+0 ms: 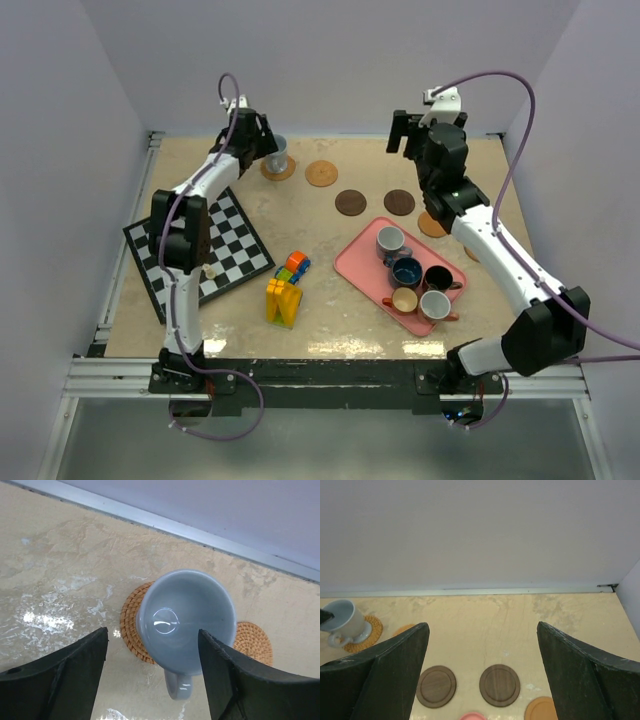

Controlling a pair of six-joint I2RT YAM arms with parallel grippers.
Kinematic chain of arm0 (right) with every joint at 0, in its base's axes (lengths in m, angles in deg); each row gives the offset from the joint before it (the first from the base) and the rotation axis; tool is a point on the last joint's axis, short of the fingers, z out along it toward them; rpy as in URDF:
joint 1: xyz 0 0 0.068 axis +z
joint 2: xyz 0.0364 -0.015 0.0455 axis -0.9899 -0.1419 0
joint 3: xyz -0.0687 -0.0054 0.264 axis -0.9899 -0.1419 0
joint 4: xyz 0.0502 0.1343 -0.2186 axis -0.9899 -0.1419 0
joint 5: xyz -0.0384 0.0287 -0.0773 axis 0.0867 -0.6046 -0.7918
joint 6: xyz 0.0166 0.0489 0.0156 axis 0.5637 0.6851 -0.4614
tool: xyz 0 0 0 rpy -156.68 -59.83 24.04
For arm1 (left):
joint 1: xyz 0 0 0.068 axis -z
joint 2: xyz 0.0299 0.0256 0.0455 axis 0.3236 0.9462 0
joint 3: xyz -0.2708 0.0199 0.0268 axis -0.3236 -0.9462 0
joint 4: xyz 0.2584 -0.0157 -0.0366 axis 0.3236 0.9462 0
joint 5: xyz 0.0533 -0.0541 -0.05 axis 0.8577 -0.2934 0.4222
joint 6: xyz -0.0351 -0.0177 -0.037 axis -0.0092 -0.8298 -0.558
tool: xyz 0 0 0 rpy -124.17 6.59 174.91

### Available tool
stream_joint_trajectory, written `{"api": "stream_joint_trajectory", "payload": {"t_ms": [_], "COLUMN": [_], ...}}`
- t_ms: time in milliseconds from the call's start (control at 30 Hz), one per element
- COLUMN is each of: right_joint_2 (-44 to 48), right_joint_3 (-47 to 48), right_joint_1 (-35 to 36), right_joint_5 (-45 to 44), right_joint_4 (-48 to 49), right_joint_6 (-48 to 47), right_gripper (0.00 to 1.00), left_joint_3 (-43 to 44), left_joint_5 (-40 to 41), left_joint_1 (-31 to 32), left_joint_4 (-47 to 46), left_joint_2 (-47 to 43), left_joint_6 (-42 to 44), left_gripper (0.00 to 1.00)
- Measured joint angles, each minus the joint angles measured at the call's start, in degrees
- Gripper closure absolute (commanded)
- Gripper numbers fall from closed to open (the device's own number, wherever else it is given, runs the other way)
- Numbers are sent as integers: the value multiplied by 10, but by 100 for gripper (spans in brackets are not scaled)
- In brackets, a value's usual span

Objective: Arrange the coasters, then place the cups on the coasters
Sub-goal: Place the cup on the coaster, then pick up the cup from the tray.

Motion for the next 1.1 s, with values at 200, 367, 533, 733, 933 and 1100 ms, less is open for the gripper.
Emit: {"api": "stream_joint_trajectory", "payload": {"t_ms": [200, 367, 533, 733, 933, 1100], "right_joint_2": [49, 65, 62, 79, 80, 39], "right_joint_3": [-20, -26, -30, -77, -94, -98], "right_joint_1": [-2, -5, -5, -3, 47, 102], "right_joint_5": [7, 20, 62, 123, 151, 162], "right_joint_4": [-89, -180, -273, -330, -403, -445], "right_joint_6": [51, 116, 187, 279, 350, 367], "right_gripper": [7, 15, 22, 31, 37, 43], "left_joint_3": [-90, -120, -122, -136, -205, -228], "left_joint_5": [14, 27, 28, -10, -89, -104], "left_joint_1": [5, 5, 3, -24, -104, -124], "left_joint_4": [-72, -97, -97, -81, -86, -82], "left_joint_2": [-101, -174, -212, -220, -229, -238], "left_joint_6": [14, 28, 47, 61, 63, 66], "left_gripper": [20, 18, 16, 15, 16, 16]}}
